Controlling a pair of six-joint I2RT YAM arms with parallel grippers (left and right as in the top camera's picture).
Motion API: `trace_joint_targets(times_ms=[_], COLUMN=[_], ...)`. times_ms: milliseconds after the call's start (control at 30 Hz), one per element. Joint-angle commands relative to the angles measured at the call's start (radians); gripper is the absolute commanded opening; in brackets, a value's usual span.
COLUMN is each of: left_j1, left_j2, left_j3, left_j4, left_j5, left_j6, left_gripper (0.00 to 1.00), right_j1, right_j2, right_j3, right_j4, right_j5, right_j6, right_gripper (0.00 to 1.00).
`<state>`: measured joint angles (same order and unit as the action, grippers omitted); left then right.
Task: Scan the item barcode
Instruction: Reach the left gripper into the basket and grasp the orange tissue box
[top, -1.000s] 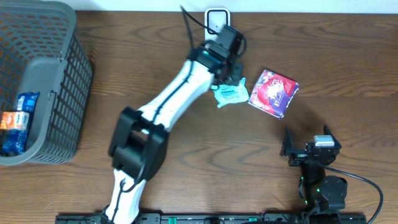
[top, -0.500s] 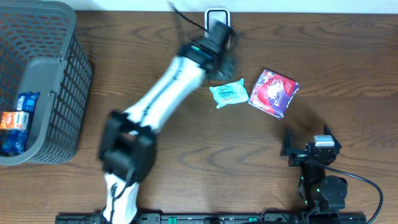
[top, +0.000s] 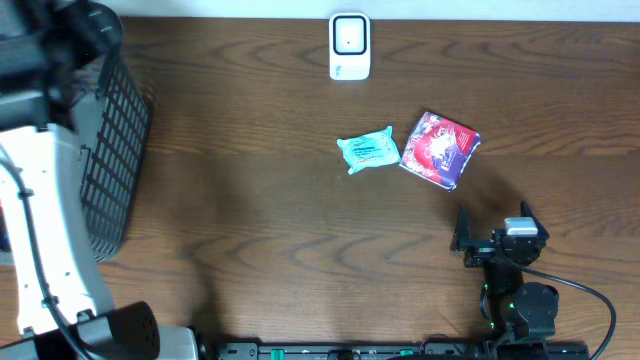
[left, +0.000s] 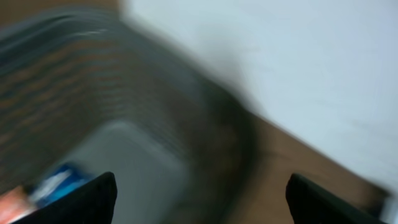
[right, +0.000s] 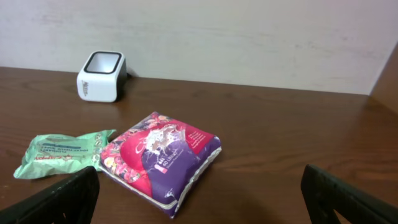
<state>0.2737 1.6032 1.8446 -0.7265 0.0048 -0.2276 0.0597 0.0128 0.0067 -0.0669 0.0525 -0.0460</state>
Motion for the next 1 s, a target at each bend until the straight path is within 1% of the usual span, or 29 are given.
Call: trace_joint_targets(times_ms=[0,100,133,233,333,400,567,600,667,767,833,900,967], left_j1=[0.174,0.231,0.246,0.278,0.282,0.282,0.282,0.282,0.282,0.282,0.283,0.286,0.290], left_j2=[0.058,0.113,0.131,0.192,0.259,0.297,0.396,0.409,0.451,0.483,0.510,0.526,0.535], left_j3=[0.004,-0.015,-0.029,-0.100,-0.168,-0.202,-0.235,-0.235,-0.235,-0.235,-0.235,-0.235,-0.235], left_j4=[-0.098,-0.163,-0.172,-0.172,-0.156,-0.143,-0.108,-0.104,-0.085,-0.068,-0.063,-0.064,-0.064], left_j5=[-0.214,-0.380,-0.413,-0.441,-0.590,-0.643,-0.634,-0.618,-0.532,-0.520,-0.520,-0.520,-0.520], left_j6=[0.021,0.021,0.021,0.021,0.022,0.037,0.057,0.073,0.141,0.145,0.145,0.145,0.143], left_gripper=[0.87,0.87,0.87,0.87,0.87,0.87,0.86,0.86,0.85,0.84,0.79,0.68,0.67], right_j1=[-0.008,-0.008,-0.008,-0.008,-0.008,-0.008,-0.008,-0.008,-0.008,-0.008,-0.008,-0.008,-0.008], right_j2=[-0.005,-0.005,-0.005,-0.005,-0.005,-0.005,-0.005,-0.005,-0.005,-0.005,-0.005,-0.005,-0.005], right_j3=[-0.002,-0.002,-0.002,-0.002,-0.002,-0.002,-0.002,-0.002,-0.002,-0.002,-0.002,-0.002,-0.002], right_j4=[-0.004,-0.004,-0.004,-0.004,-0.004,-0.004,-0.004,-0.004,-0.004,-0.004,-0.004,-0.004,-0.004], right_j5=[0.002,0.002,0.002,0.002,0.002,0.002,0.002,0.002,0.002,0.002,0.002,0.002,0.002], right_j6=[-0.011,-0.011,-0.011,-0.011,-0.011,-0.011,-0.011,-0.011,-0.011,-0.011,-0.011,-0.011,-0.011], right_gripper=[0.99,0.99,0.99,0.99,0.99,0.99,0.99,0.99,0.99,0.99,0.99,0.99,0.99])
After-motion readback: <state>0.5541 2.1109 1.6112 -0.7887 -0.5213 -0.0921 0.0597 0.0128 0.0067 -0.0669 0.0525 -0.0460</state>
